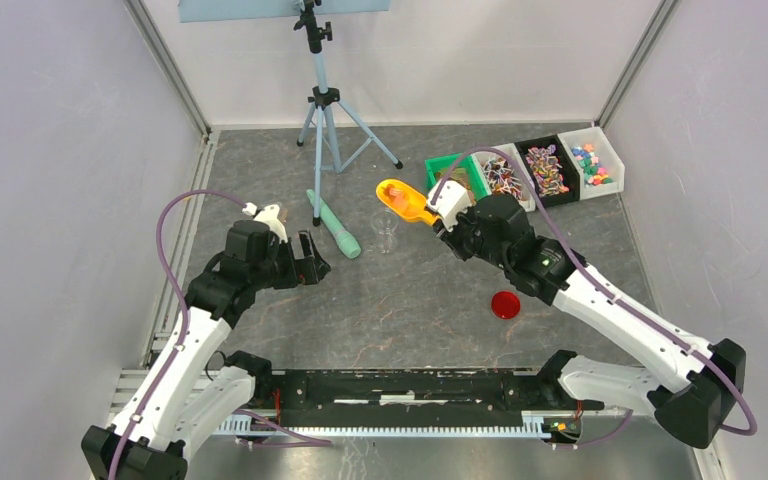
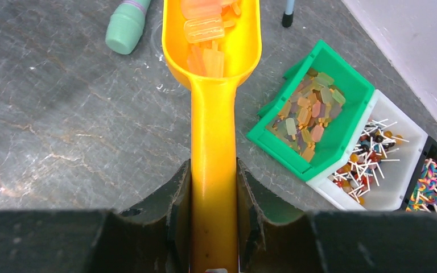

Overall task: Pack the candies
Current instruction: Place the fake candies in the packing bottle.

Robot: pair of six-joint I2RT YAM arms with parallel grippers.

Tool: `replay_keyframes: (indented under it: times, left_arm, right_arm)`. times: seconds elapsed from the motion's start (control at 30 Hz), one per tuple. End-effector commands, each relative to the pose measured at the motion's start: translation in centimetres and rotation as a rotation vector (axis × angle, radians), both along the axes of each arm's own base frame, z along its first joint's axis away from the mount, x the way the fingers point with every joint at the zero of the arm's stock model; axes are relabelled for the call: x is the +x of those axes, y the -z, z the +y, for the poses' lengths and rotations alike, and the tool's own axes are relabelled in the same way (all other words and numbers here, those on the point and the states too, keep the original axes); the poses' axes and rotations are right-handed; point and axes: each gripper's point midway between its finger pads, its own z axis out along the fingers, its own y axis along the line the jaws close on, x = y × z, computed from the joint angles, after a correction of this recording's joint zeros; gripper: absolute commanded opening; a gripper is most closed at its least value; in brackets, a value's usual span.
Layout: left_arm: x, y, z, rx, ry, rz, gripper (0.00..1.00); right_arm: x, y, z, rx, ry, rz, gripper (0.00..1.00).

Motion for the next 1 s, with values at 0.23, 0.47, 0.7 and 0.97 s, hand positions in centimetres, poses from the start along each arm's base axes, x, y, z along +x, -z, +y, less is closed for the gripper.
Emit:
replay_keyframes:
  times: [0.23, 0.47, 0.7, 0.97]
  left_arm:
    - [0.5, -1.2, 0.0, 0.011, 0.014, -0.055, 1.0]
    - [0.5, -1.2, 0.0, 0.012, 0.014, -0.055, 1.0]
    - [0.5, -1.2, 0.0, 0.01, 0.014, -0.058, 1.0]
    - [0.5, -1.3, 0.1, 0.009, 0.014, -0.061, 1.0]
  right_arm:
    - [-2.1, 0.4, 1.6, -0.08, -0.06, 0.071, 0.0]
    - [-2.4, 0.9, 1.8, -0.139, -0.047, 0.11, 0.0]
    - [-2.0, 1.2, 1.6, -0.17, -0.014, 0.132, 0.0]
    - [-1.5, 1.2, 1.2, -0.213, 0.032, 0.165, 0.0]
